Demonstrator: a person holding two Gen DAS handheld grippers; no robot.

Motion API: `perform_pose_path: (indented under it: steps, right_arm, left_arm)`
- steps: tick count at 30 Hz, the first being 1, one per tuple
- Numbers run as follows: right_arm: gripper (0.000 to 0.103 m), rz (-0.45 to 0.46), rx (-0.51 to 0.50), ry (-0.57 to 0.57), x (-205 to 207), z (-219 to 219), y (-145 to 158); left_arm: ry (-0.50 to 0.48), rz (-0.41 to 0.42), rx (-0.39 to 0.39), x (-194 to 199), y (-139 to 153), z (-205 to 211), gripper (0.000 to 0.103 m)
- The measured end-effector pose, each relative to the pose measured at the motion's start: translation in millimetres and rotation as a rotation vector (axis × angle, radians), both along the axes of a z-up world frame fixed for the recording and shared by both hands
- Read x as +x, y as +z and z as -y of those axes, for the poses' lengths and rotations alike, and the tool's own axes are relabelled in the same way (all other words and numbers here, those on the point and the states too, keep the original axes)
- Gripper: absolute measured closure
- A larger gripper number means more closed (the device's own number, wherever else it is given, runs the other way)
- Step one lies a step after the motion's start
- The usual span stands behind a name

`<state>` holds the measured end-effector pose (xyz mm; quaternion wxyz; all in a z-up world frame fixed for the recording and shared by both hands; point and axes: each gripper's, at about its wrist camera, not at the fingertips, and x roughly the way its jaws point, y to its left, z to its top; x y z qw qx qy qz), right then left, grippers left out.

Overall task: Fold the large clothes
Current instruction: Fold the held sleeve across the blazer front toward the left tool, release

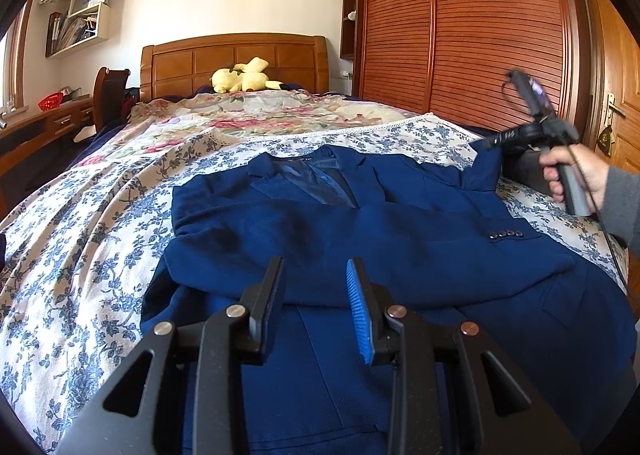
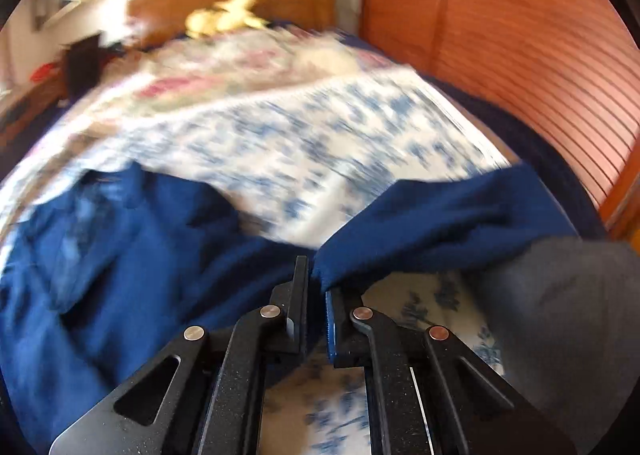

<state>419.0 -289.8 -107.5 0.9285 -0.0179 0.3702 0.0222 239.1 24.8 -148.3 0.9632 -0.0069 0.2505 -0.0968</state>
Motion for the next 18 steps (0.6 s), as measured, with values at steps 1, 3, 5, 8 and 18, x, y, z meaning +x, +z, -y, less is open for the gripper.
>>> perform_pose_path:
  steps: [1,3,5,8,18]
  right_arm:
    - [0.099,0.019,-0.001,0.041,-8.8,-10.8,7.2]
    - [0.099,0.036,-0.007,0.121,-24.3,-31.1,15.4]
    - [0.099,0.037,-0.018,0.208,-43.0,-53.6,19.3]
    - [0.099,0.005,-0.013,0.291,-63.1,-75.7,13.8]
    - [0.076,-0.129,-0.097,0.302,-94.7,-88.9,-23.6]
  left_arm:
    - [0.0,0.001,0.001,-0.1,-0.1,0.1,0.073]
    - [0.0,0.002,0.002,-1.0,0.0,-0.1,0.073]
    - [0.001,0.002,0.002,-1.3,0.3,0.1,0.073]
    - [0.001,0.002,0.002,-1.4,0.3,0.1,0.073]
    - [0.0,0.005,0.003,-2.5,0.7,0.0,0.073]
